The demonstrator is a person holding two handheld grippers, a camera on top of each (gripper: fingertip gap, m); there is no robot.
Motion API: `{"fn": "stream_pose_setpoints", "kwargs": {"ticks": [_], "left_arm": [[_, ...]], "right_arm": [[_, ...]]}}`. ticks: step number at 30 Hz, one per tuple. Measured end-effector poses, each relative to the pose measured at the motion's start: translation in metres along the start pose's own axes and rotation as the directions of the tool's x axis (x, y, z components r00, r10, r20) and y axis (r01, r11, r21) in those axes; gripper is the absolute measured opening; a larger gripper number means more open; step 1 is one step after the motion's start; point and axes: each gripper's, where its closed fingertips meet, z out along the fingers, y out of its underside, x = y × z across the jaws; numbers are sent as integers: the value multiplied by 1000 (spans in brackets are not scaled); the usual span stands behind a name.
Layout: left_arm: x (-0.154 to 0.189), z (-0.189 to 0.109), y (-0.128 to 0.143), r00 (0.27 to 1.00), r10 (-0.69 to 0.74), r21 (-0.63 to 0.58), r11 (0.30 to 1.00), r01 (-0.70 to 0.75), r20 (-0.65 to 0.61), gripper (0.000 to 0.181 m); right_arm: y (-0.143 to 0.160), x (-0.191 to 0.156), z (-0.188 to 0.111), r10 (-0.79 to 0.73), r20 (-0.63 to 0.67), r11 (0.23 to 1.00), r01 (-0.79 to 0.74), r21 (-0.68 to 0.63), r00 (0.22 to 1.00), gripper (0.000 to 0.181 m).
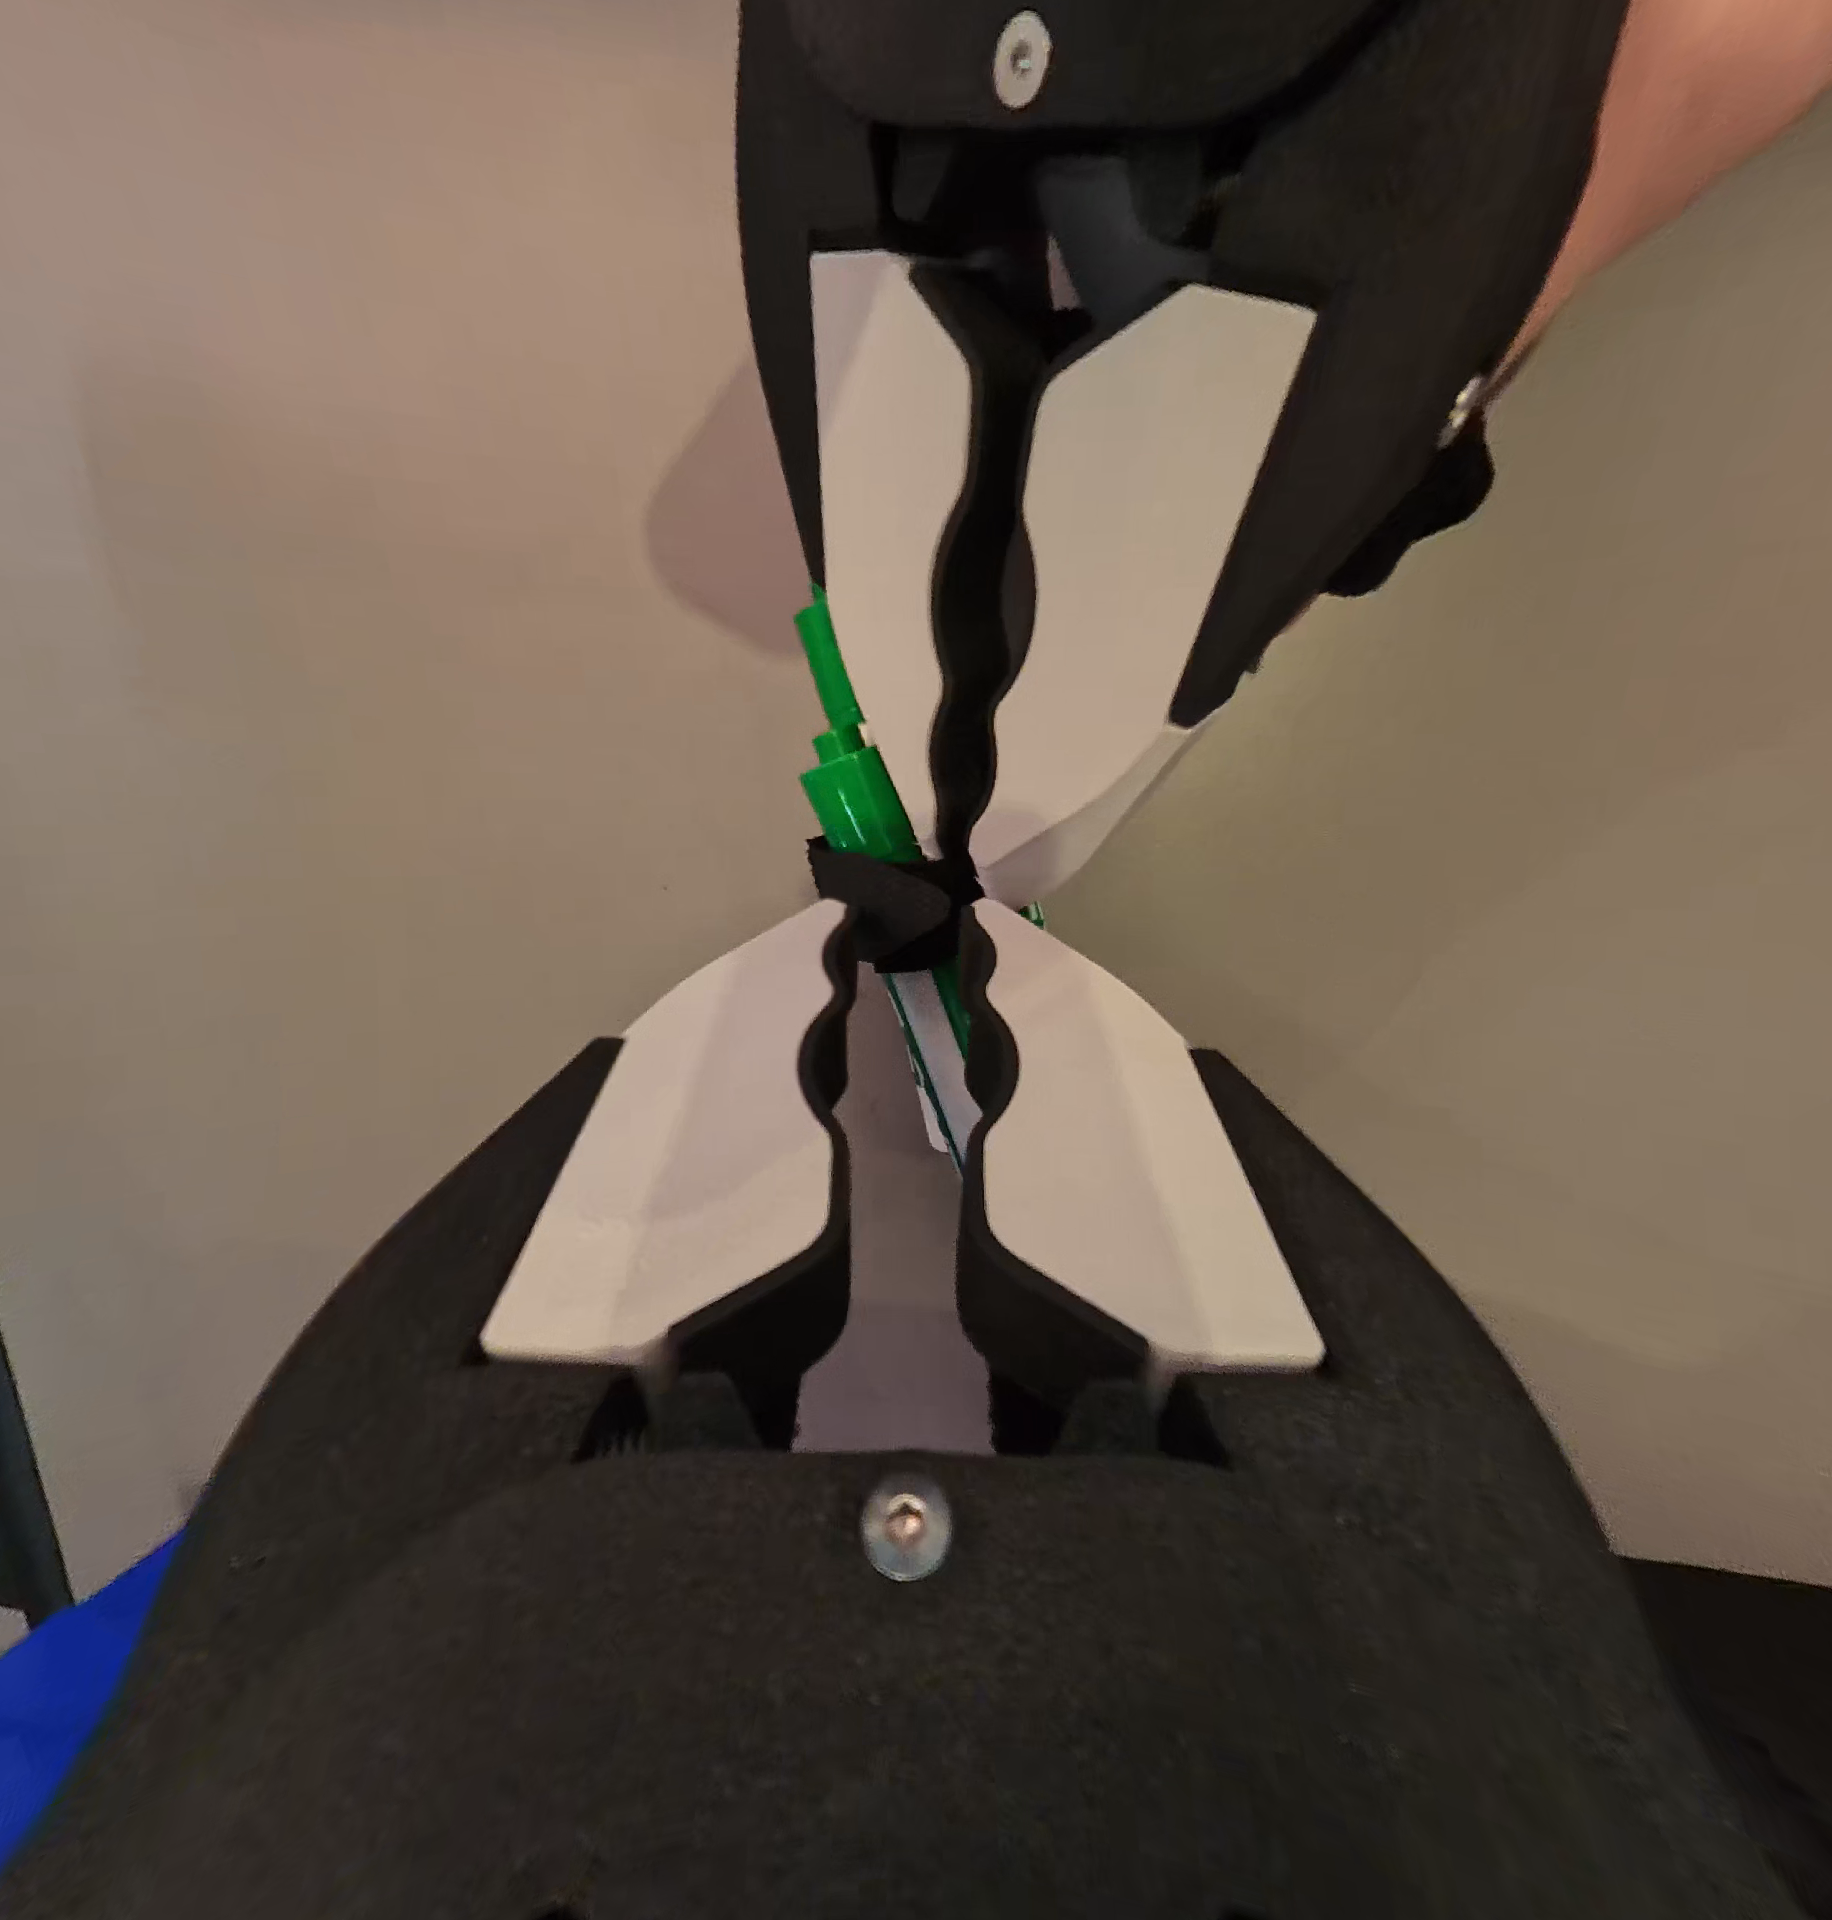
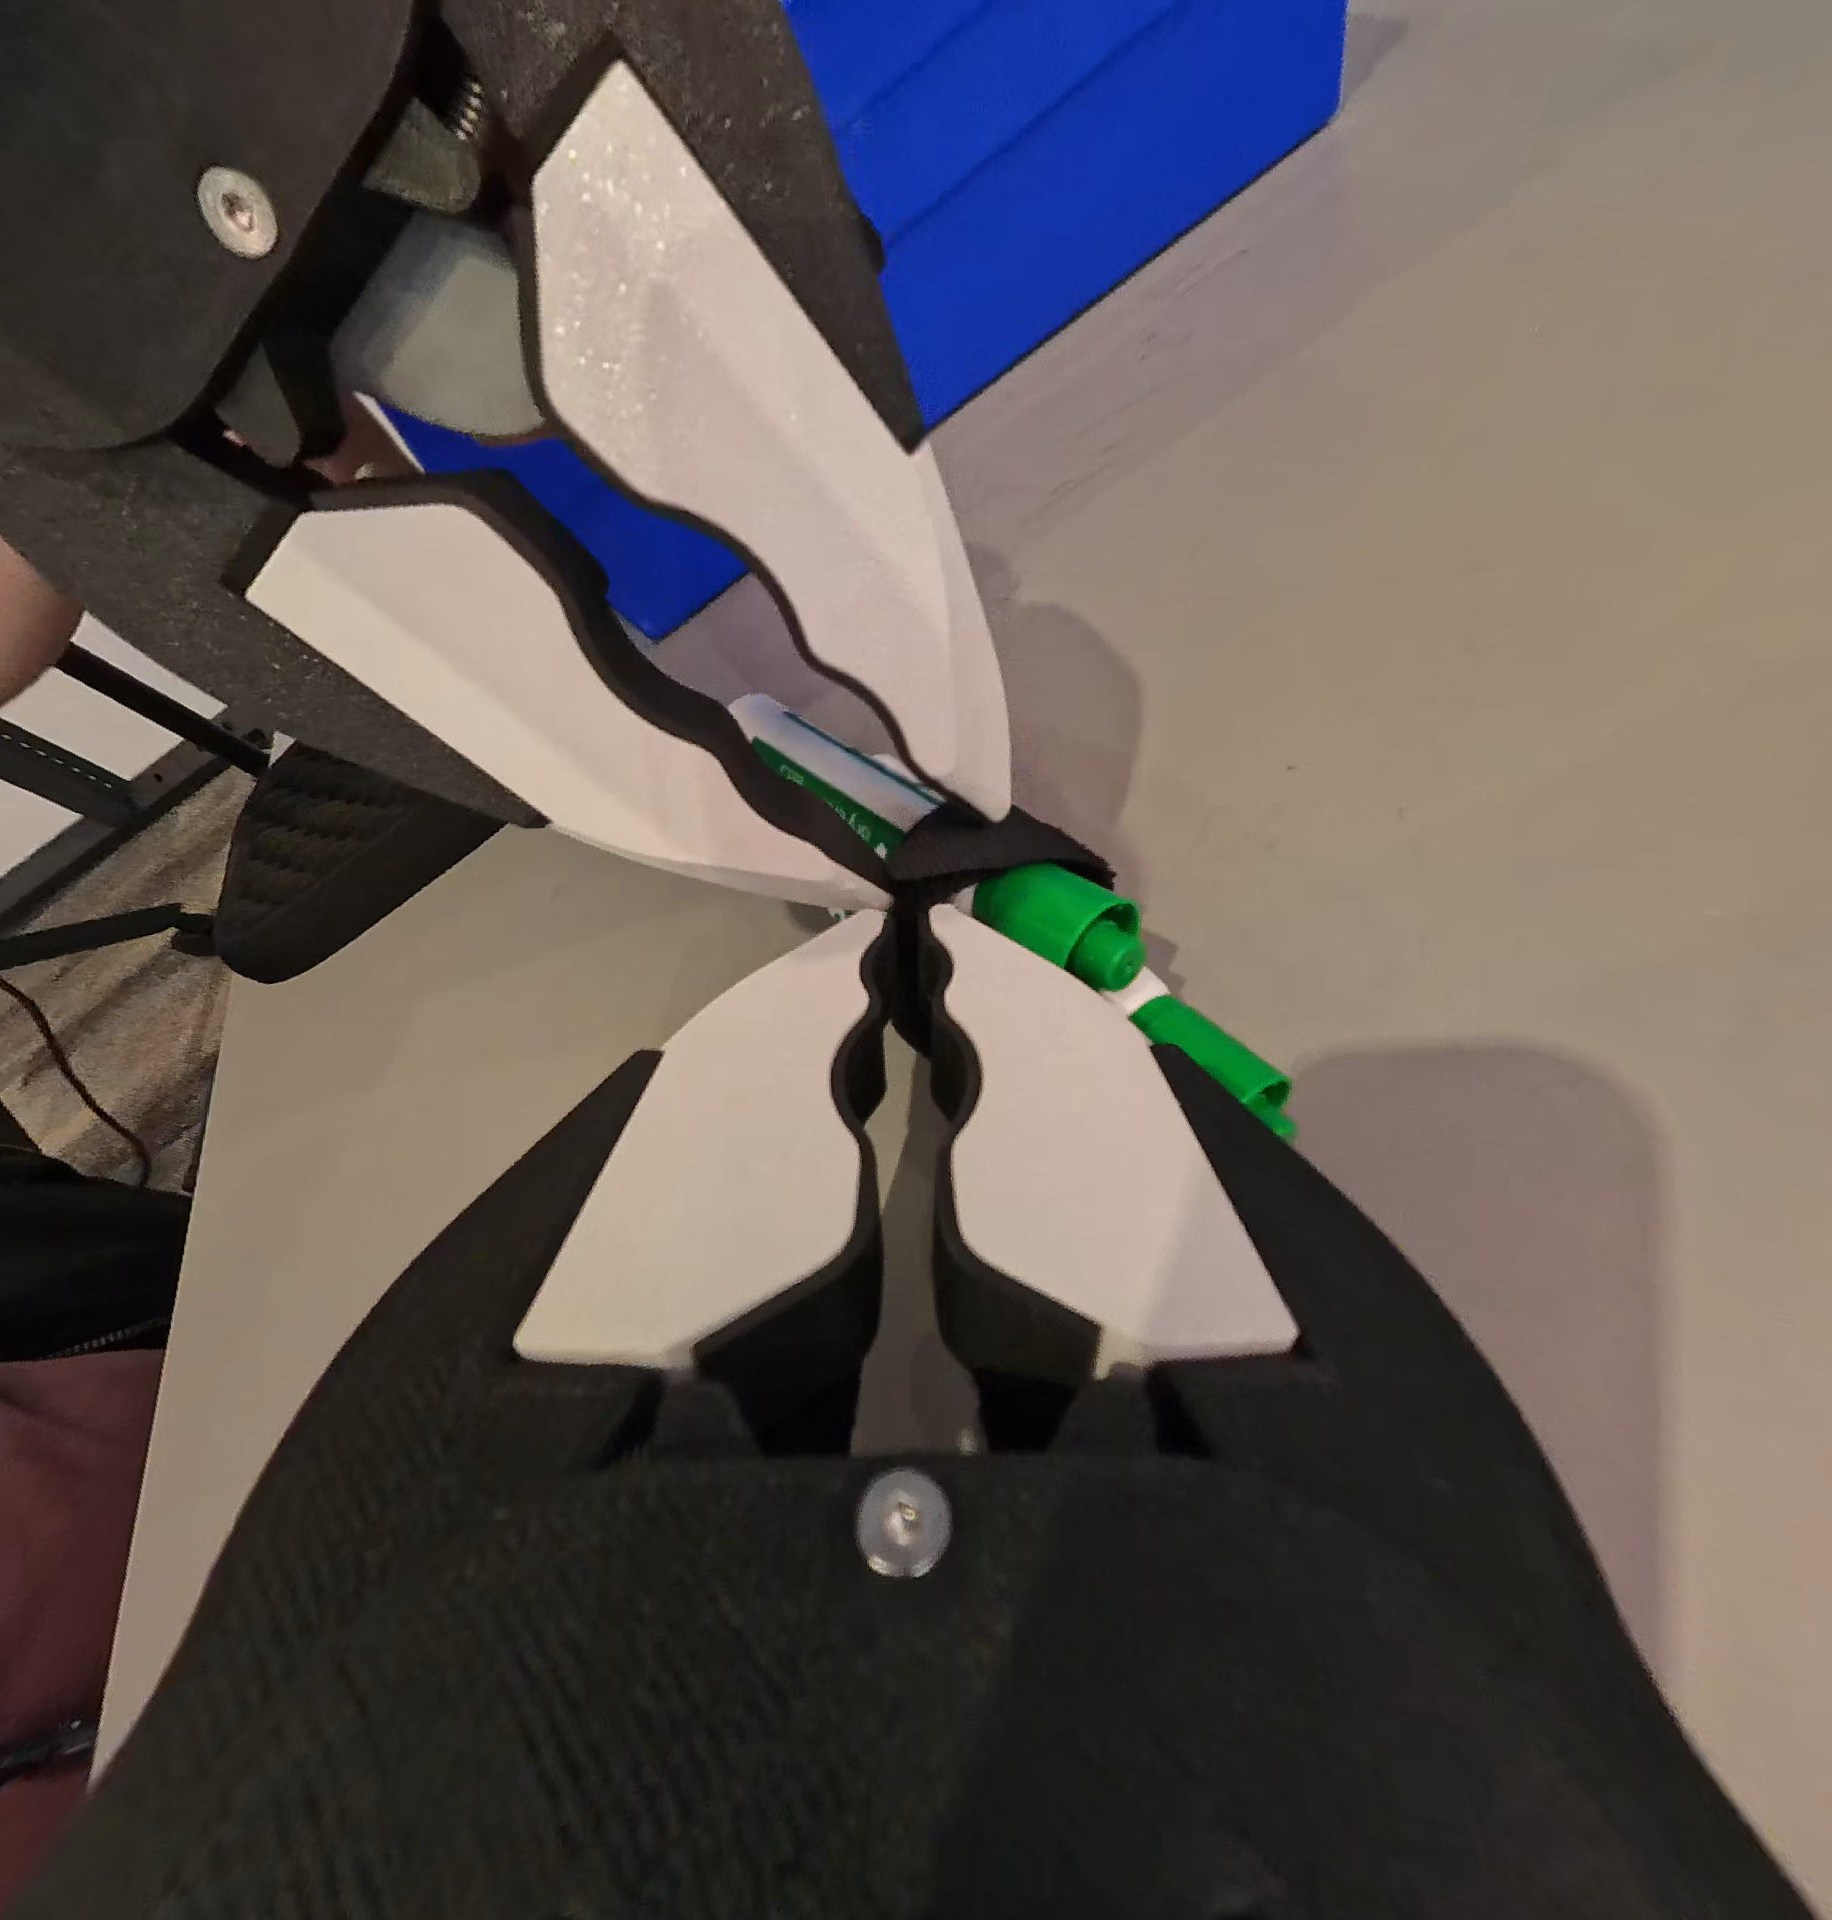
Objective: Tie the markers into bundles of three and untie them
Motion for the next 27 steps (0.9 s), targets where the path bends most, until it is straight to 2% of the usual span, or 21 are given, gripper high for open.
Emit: {"fn": "stream_pose_setpoints", "kwargs": {"ticks": [4,7,14,19,27], "left_arm": [[1,0,-1,999,30,-5,1000,-31,-28,16],[3,-2,-1,994,-31,10,999,32,-106,13],[6,-5,-4,976,-78,48,995,89,-205,2],[2,-3,-9,981,-99,75,991,113,-166,0],[-2,-6,-11,957,-210,120,964,237,-202,0]], "right_arm": [[1,-1,0,10,17,1000,-10,-6,1000,4],[1,-3,0,5,30,1000,-4,-9,1000,4],[2,-3,-2,5,32,1000,-5,-7,999,4],[2,1,-5,13,20,1000,-13,-2,1000,4],[-1,3,-8,21,20,1000,-21,21,1000,4]]}}
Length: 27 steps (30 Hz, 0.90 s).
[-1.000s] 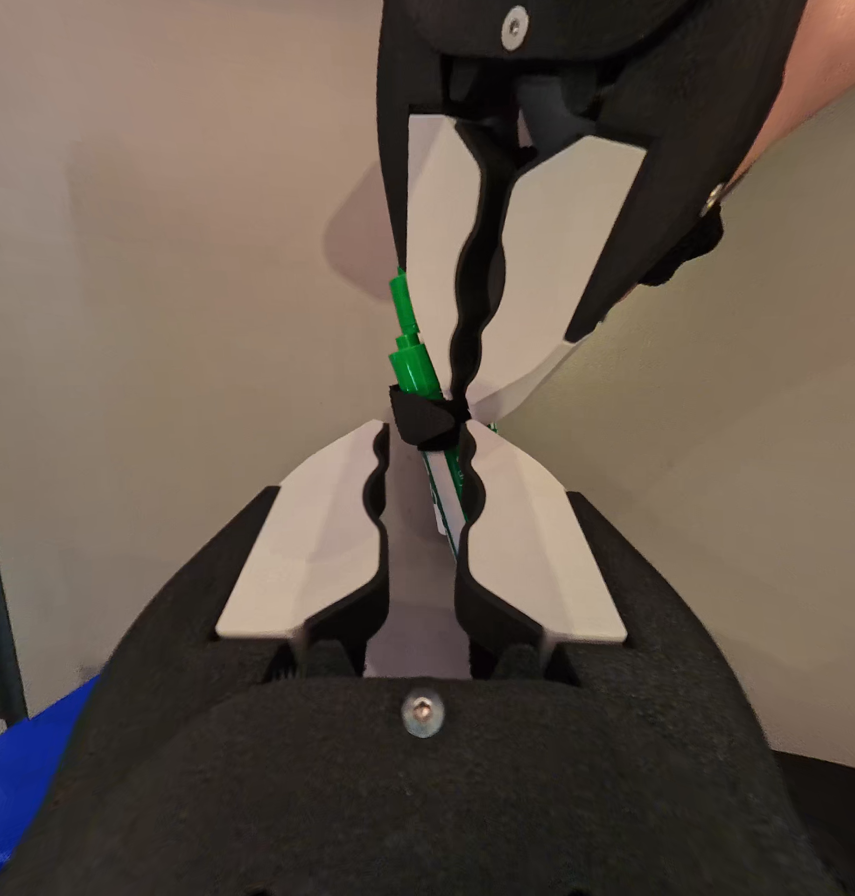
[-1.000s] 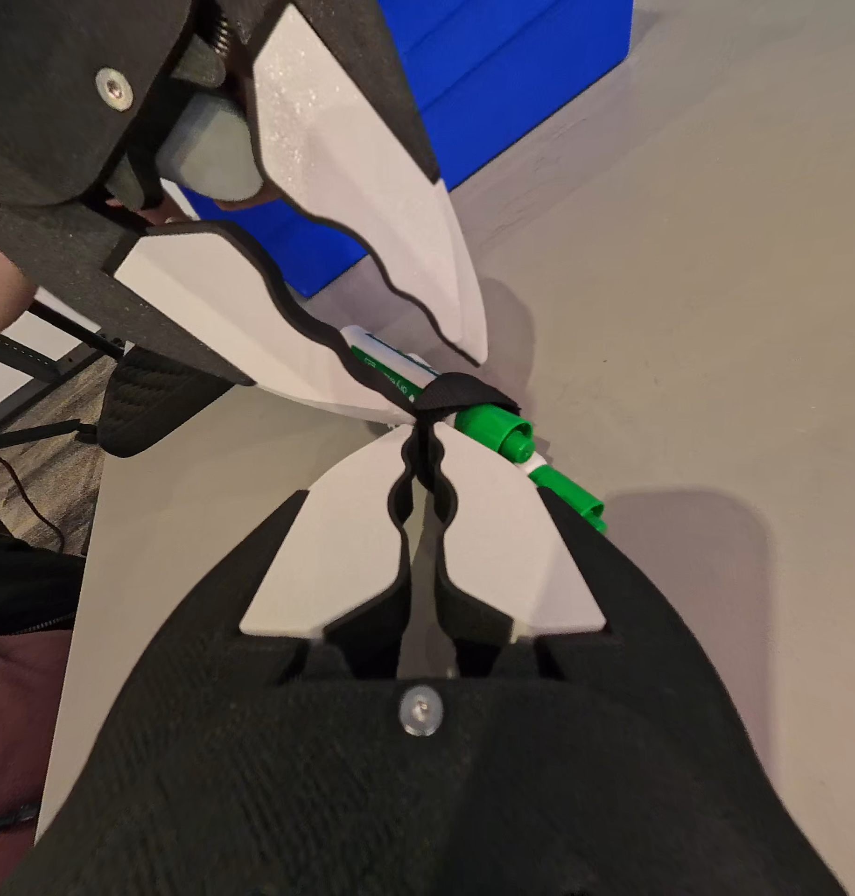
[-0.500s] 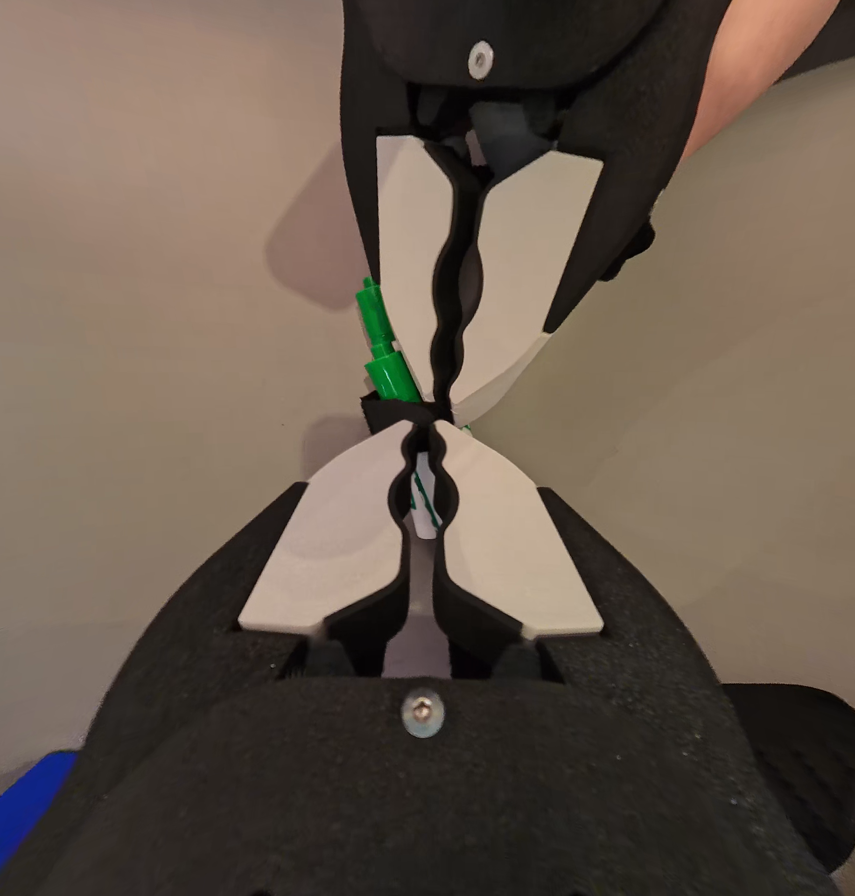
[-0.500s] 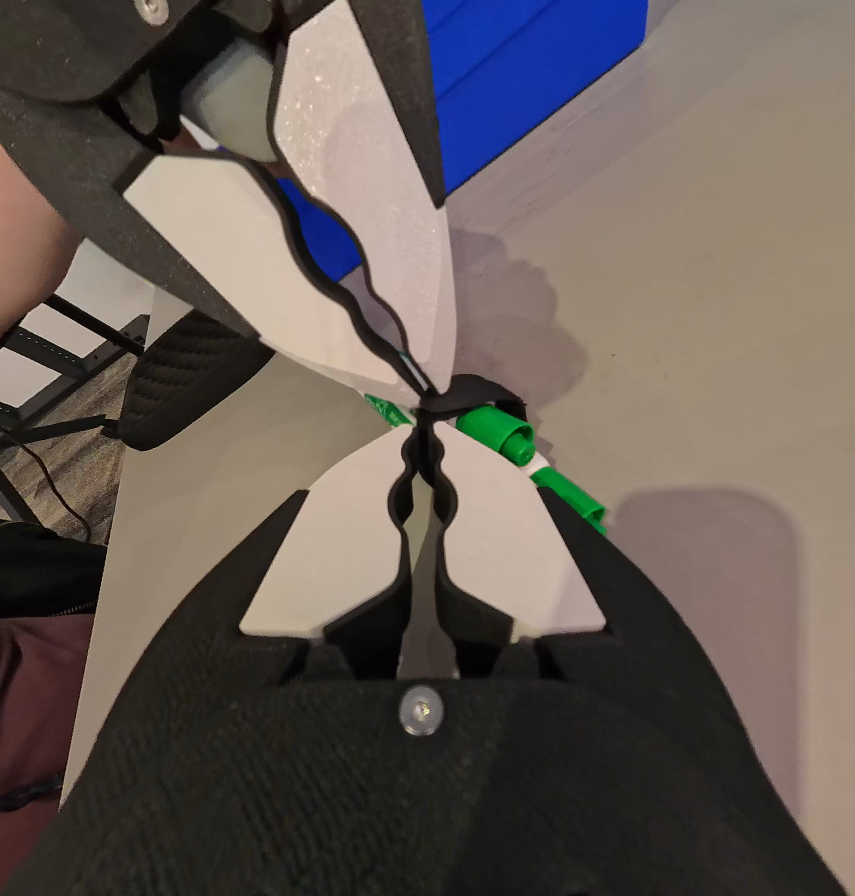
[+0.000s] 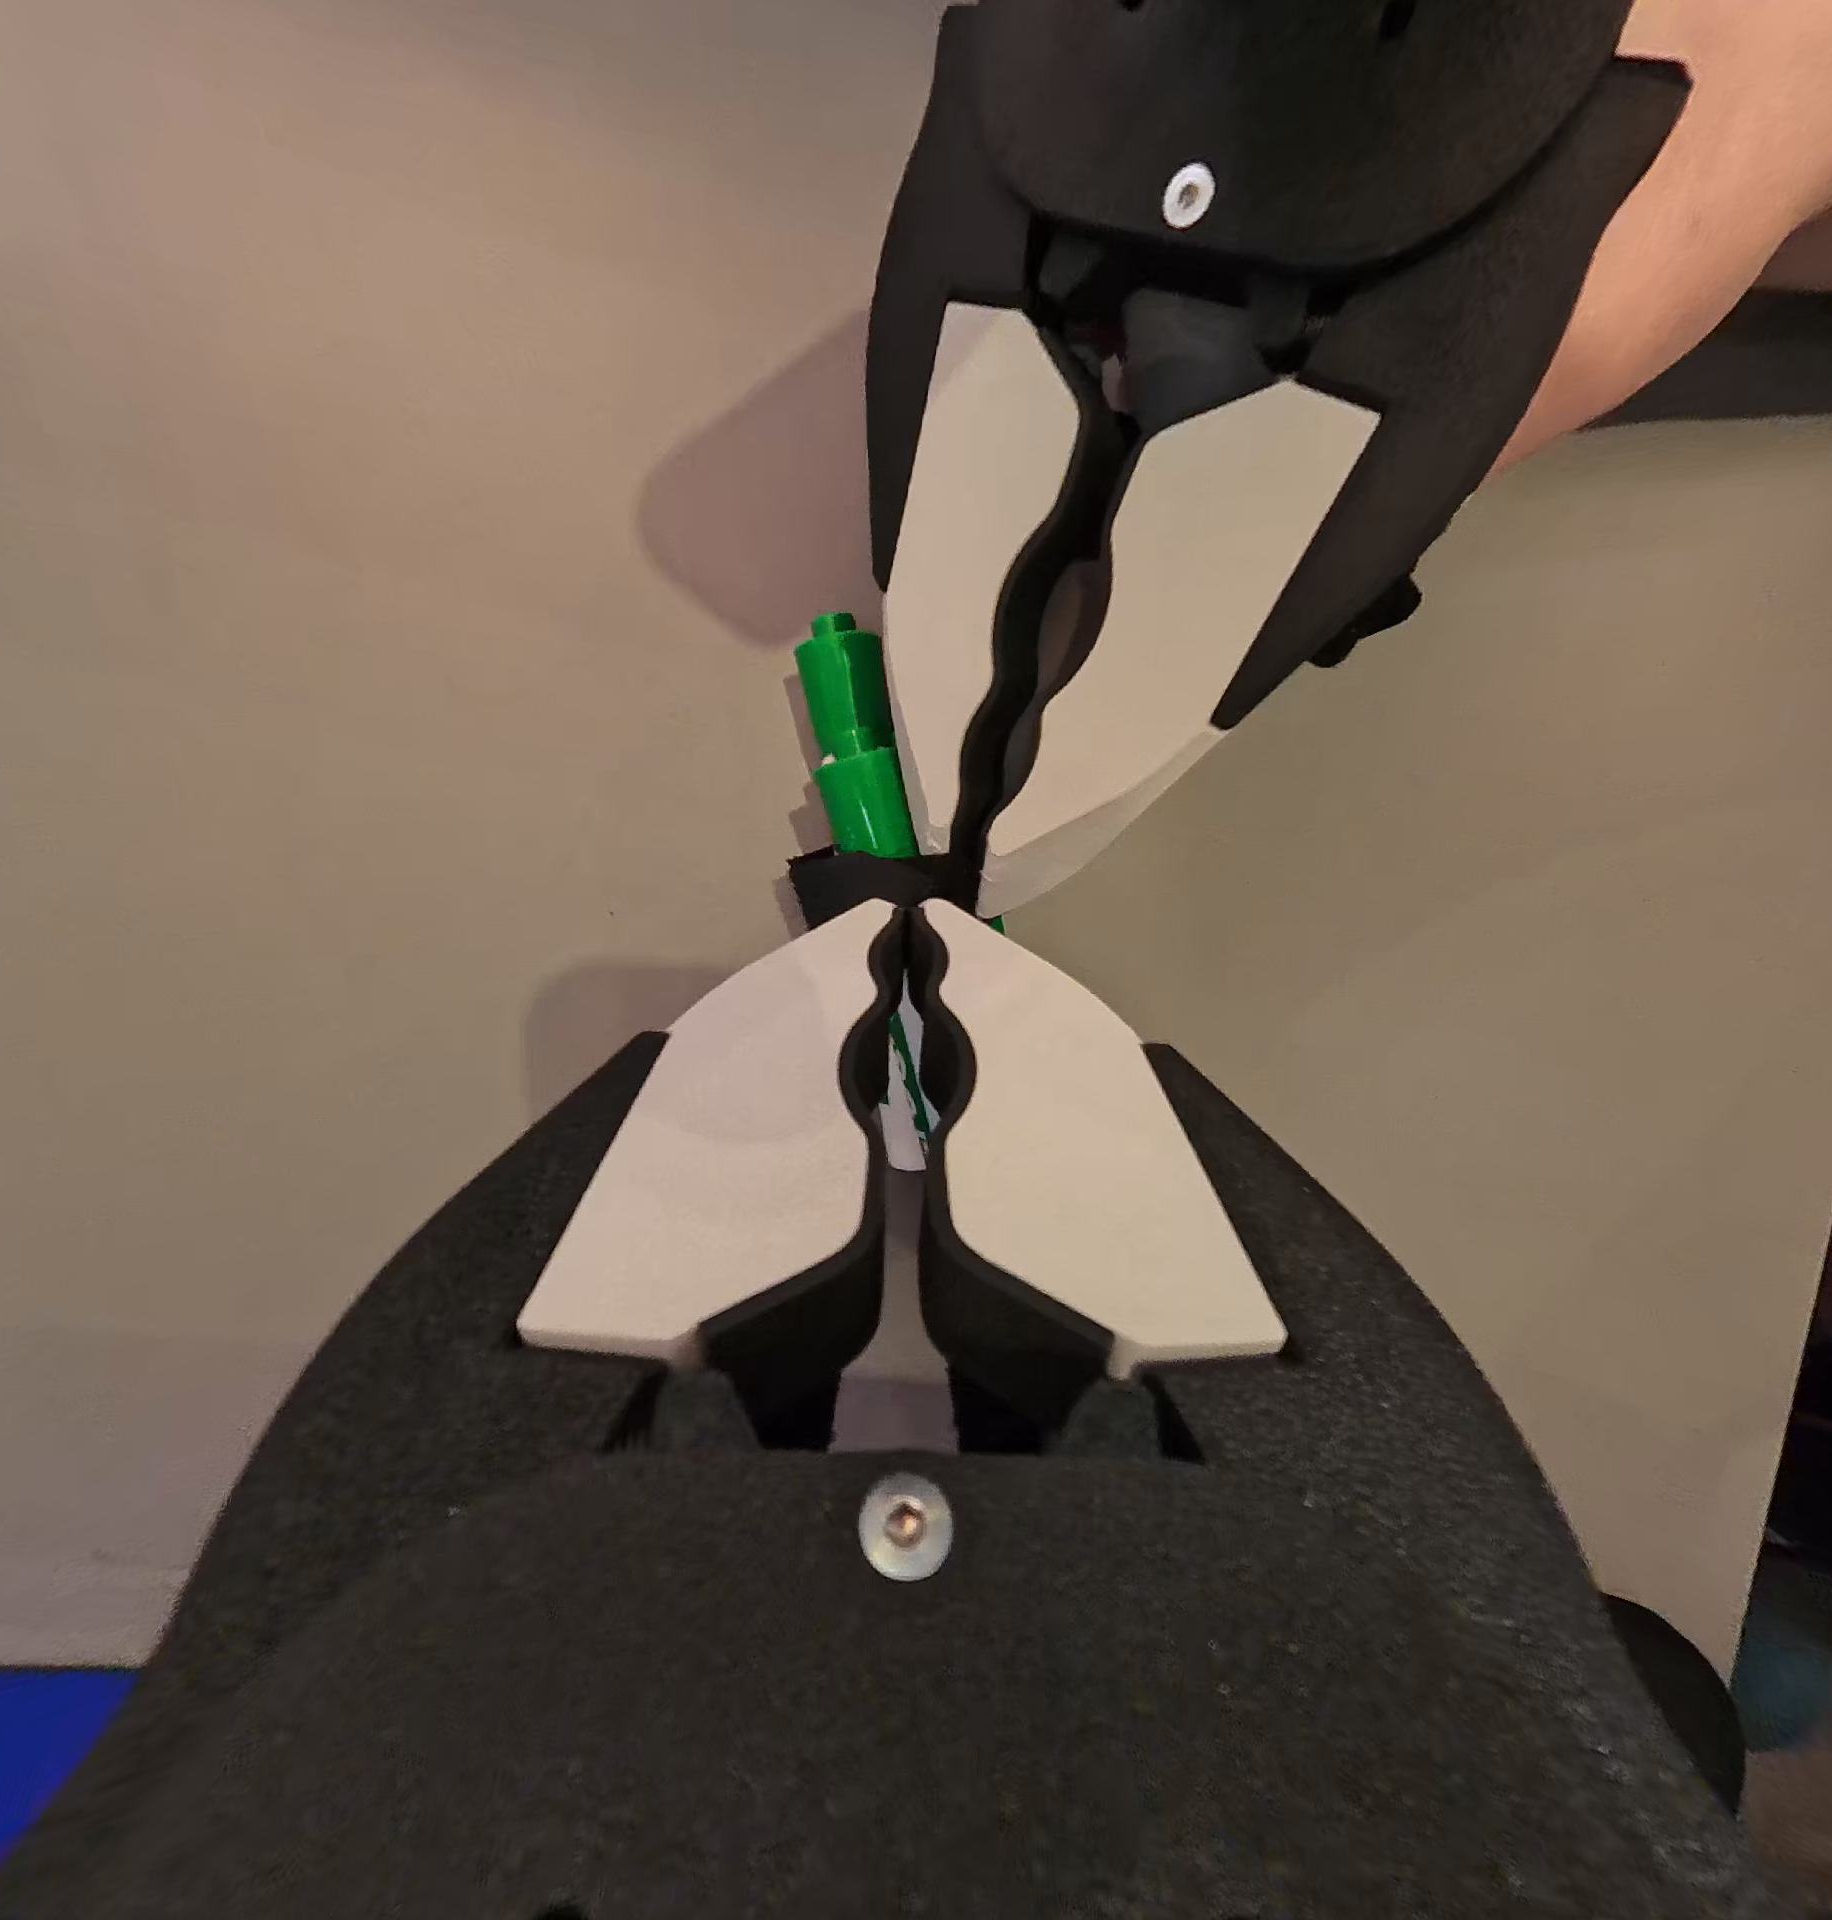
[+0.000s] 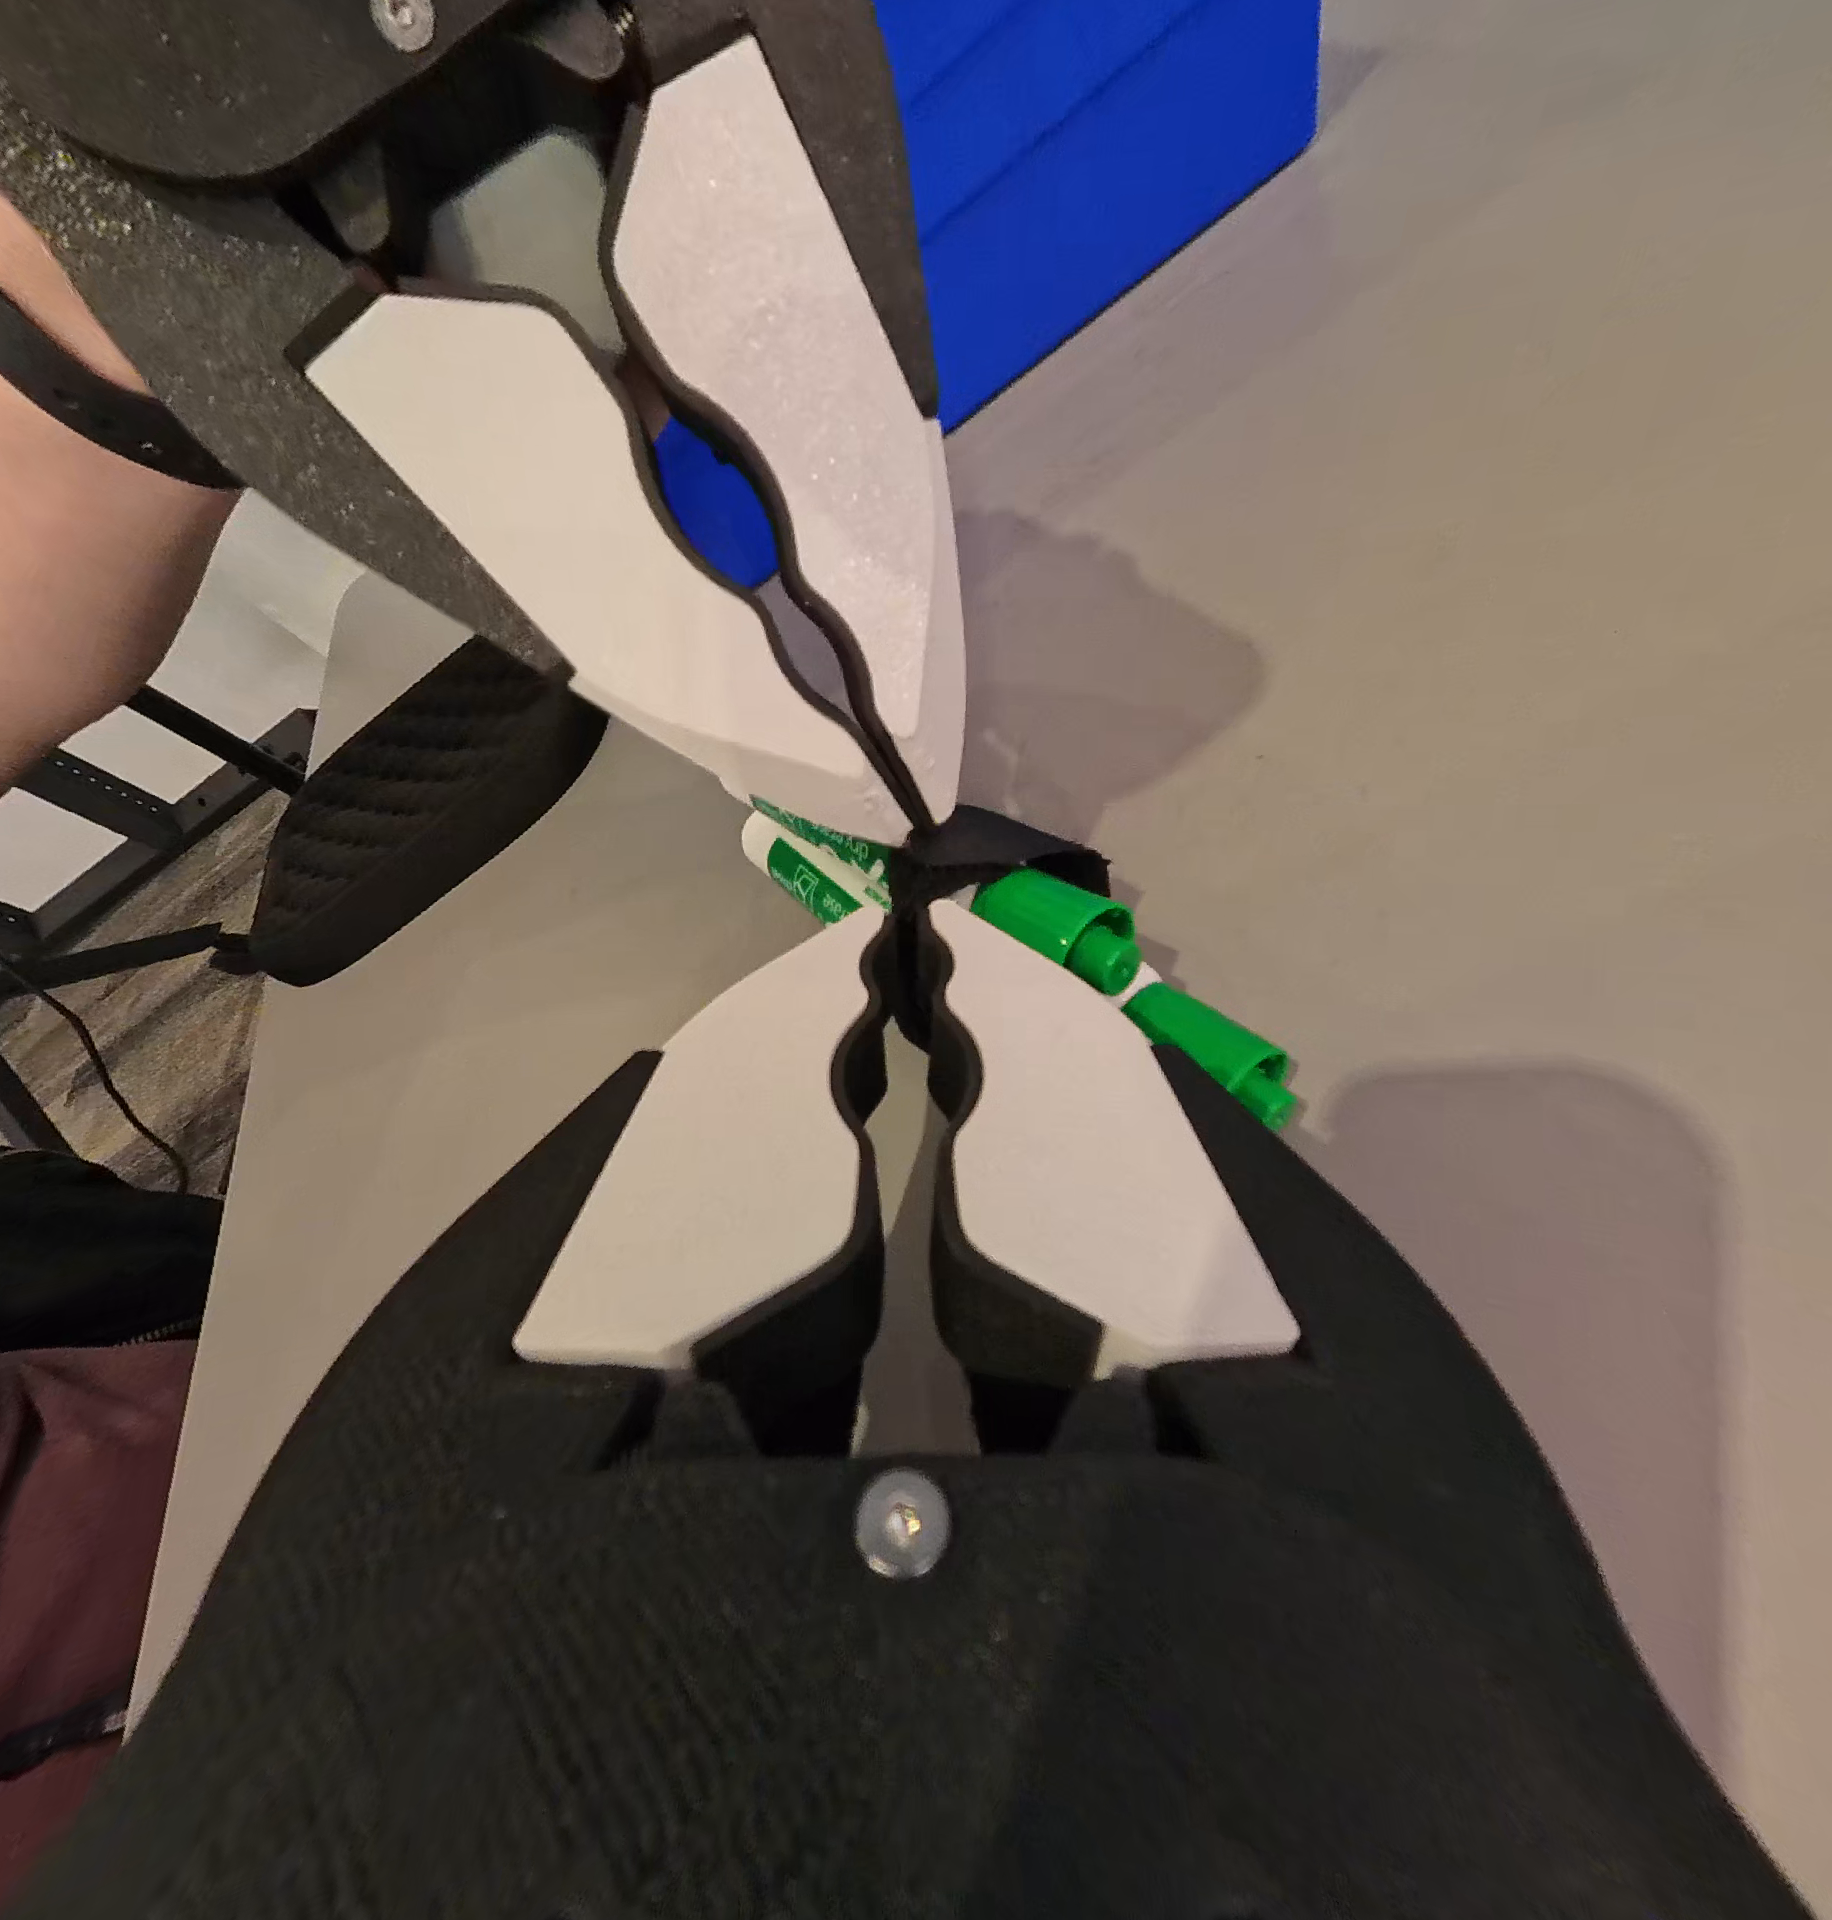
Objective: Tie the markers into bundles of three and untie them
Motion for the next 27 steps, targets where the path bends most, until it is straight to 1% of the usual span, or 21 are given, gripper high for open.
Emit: {"fn": "stream_pose_setpoints", "kwargs": {"ticks": [1,2,3,4,5,6,7,8,9,11,12,13,15,16,17,18,21,22,23,24,27], "left_arm": [[0,0,0,1000,-5,4,1000,5,-5,0],[-5,-2,1,1000,-16,5,1000,15,24,0],[-26,-9,6,989,-3,-15,1000,5,150,0],[-32,-17,8,986,-6,-8,1000,8,164,0],[-18,-24,3,997,-59,48,997,57,45,0],[-9,-31,-4,996,-87,100,991,89,-25,0],[-4,-35,-5,997,-68,105,992,71,-27,0],[-2,-36,-1,999,-41,72,997,41,4,0],[0,-34,2,999,-3,38,999,1,39,0],[7,-23,-4,986,108,40,993,-114,124,0],[9,-16,-5,973,159,19,986,-165,168,7],[10,-8,-4,959,204,-12,979,-206,197,20],[15,5,-2,949,243,-58,970,-236,202,24],[19,10,-2,956,236,-57,972,-229,175,24],[18,12,-4,957,233,-54,972,-227,174,24],[13,12,-5,951,238,-60,971,-231,199,31],[12,14,-3,955,230,-63,973,-222,185,27],[9,14,-1,950,239,-75,971,-228,199,22],[7,13,-2,943,255,-73,967,-245,216,12],[7,13,-2,945,251,-66,968,-242,209,9],[7,14,-3,947,247,-52,969,-241,206,10]], "right_arm": [[0,0,0,0,2,1000,0,-1,1000,4],[5,0,1,-7,3,1000,7,-31,1000,4],[11,-2,1,-18,8,997,19,-71,1000,3],[13,-2,1,-31,2,996,31,-80,1000,3],[10,-1,0,-44,-27,997,43,-58,999,3],[7,1,-2,-58,-53,998,56,-38,997,3],[7,2,-2,-67,-61,997,64,-41,996,3],[8,2,-2,-67,-55,997,64,-50,996,3],[9,2,-2,-60,-47,997,58,-54,997,3],[9,2,-2,-49,-36,997,47,-56,998,3],[9,1,-2,-47,-34,997,45,-56,998,3],[9,1,-2,-45,-33,997,43,-57,998,3],[10,1,-2,-37,-30,998,35,-58,999,3],[11,1,-2,-33,-27,998,32,-61,999,3],[12,1,-3,-32,-29,998,30,-64,999,3],[12,2,-3,-32,-33,997,30,-66,999,4],[12,3,-4,-27,-32,998,24,-65,999,3],[12,2,-4,-23,-21,997,21,-70,1000,4],[13,1,-4,-20,-14,997,19,-73,1000,4],[12,1,-3,-20,-14,997,19,-70,1000,4],[12,2,-3,-22,-16,997,21,-73,1000,4]]}}
